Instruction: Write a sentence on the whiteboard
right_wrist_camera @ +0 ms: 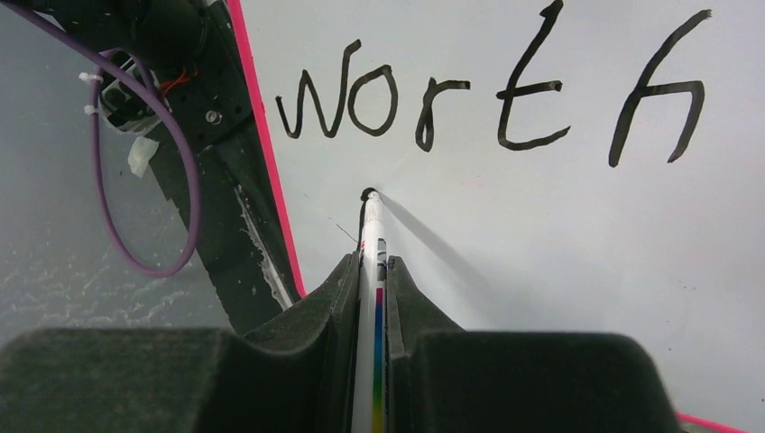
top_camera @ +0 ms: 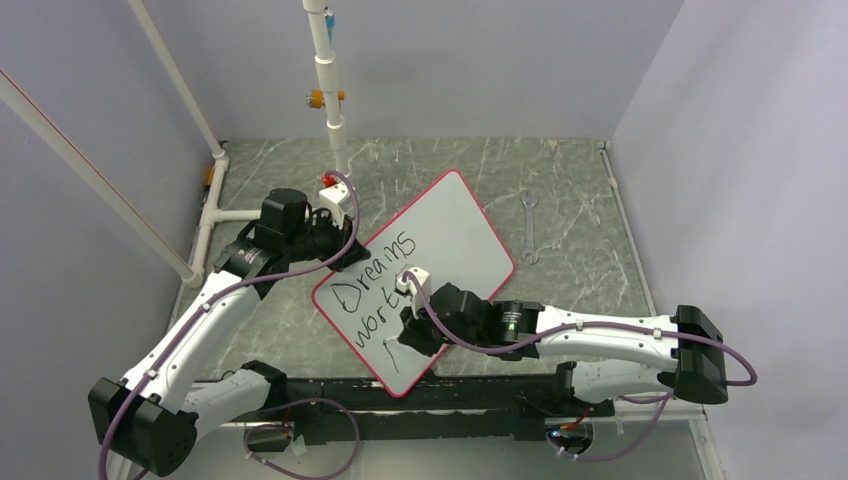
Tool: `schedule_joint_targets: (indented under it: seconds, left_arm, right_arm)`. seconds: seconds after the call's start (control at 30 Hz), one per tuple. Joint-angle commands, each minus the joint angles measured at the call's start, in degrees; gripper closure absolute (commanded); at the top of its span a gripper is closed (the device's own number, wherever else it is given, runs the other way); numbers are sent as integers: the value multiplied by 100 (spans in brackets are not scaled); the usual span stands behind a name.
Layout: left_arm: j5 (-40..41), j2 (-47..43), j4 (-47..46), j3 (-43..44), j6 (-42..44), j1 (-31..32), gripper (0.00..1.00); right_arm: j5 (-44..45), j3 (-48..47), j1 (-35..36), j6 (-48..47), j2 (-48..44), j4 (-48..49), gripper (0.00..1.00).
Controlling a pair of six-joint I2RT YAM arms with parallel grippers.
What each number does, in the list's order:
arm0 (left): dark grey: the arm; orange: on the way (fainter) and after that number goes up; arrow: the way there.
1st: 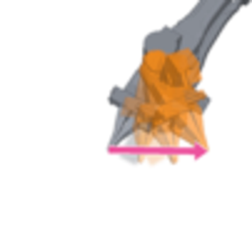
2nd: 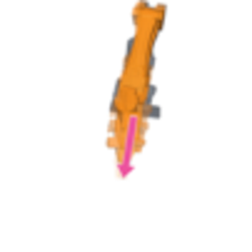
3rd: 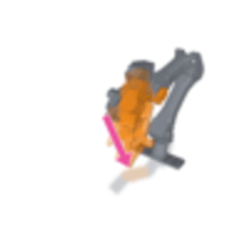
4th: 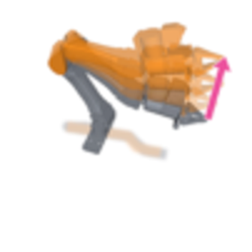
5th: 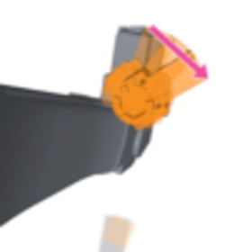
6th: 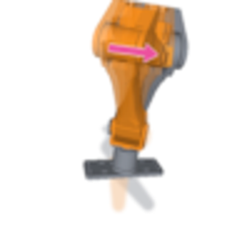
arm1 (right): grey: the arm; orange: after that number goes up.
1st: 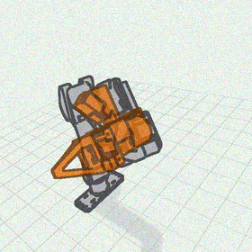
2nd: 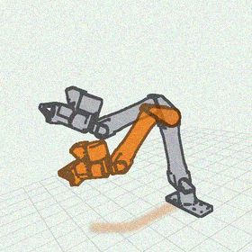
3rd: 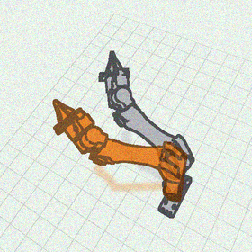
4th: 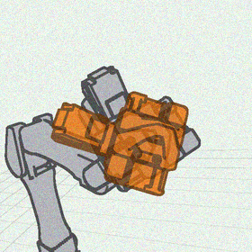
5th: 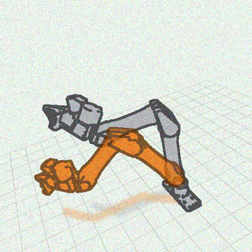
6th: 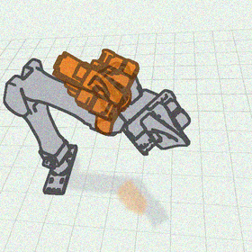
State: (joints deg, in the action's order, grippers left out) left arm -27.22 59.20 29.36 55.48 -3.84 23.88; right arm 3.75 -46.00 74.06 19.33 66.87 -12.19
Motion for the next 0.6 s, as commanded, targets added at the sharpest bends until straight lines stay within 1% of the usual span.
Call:
schedule_joint_targets:
  seconds: [0.0, 0.3, 0.57]
  left_arm:
    - [314, 13, -71, -16, 524, 47, 100]
    - [314, 21, -78, -20, 524, 47, 100]
    - [323, 30, -79, -20, 522, 44, 100]
  right_arm:
    - [616, -128, -31, 67, -44, -141, 100]
    - [709, 41, -27, 176, -230, -313, 100]
    - [339, 270, -24, 159, -390, -320, 100]
